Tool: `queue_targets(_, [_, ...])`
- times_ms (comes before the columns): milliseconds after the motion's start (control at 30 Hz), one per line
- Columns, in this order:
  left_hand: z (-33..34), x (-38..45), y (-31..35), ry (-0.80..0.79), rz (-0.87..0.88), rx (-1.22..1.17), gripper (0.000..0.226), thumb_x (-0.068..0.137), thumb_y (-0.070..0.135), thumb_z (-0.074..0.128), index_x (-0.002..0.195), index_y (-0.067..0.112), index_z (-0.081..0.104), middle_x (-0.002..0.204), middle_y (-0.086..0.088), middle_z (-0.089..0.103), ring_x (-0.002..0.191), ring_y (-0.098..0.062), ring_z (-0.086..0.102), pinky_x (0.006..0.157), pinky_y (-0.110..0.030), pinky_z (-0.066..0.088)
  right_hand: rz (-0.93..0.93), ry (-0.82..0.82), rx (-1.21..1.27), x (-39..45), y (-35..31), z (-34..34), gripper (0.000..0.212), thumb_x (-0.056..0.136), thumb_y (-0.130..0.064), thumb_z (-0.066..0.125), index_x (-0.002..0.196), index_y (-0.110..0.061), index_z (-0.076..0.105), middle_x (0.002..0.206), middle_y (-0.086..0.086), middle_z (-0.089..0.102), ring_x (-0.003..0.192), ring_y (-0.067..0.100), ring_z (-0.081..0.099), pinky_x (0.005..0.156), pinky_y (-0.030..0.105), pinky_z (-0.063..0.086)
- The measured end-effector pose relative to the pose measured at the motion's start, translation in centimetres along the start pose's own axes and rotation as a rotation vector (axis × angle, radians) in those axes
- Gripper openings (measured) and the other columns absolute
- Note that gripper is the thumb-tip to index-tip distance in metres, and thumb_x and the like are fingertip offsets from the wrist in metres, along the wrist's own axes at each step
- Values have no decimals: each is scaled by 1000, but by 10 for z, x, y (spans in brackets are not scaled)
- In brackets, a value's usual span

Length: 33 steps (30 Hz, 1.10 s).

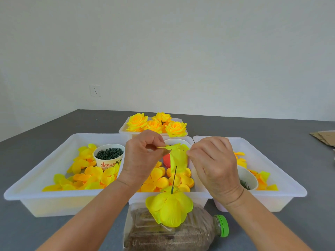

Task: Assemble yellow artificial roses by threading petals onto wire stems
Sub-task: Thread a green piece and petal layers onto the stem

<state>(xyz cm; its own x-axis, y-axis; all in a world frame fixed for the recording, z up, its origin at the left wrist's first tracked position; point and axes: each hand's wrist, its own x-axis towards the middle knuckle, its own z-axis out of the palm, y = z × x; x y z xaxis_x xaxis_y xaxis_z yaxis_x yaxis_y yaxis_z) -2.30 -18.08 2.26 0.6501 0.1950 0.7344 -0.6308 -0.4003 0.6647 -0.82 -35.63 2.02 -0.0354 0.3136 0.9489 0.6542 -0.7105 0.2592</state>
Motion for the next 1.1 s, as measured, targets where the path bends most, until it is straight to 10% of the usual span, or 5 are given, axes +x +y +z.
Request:
queue_targets(567, [5,-1,7,14,186,184,18,77,-11,65,89,1,73,83,-9,71,79,-9,60,69,-8,46,170,-89,135,5,-4,1,8,76,0,67,80,-3,72,75,9,68,70,28,66,66,35,50])
queue_targets(1100, [-22,-21,29,-131,16,42,33,73,8,77,99,23,65,107,-3,63,96,-14,60,76,-26,51,875,-261,572,19,-17,-16,4,78,-11,73,79,-16,73,65,-14,64,58,-2,54,60,16,40])
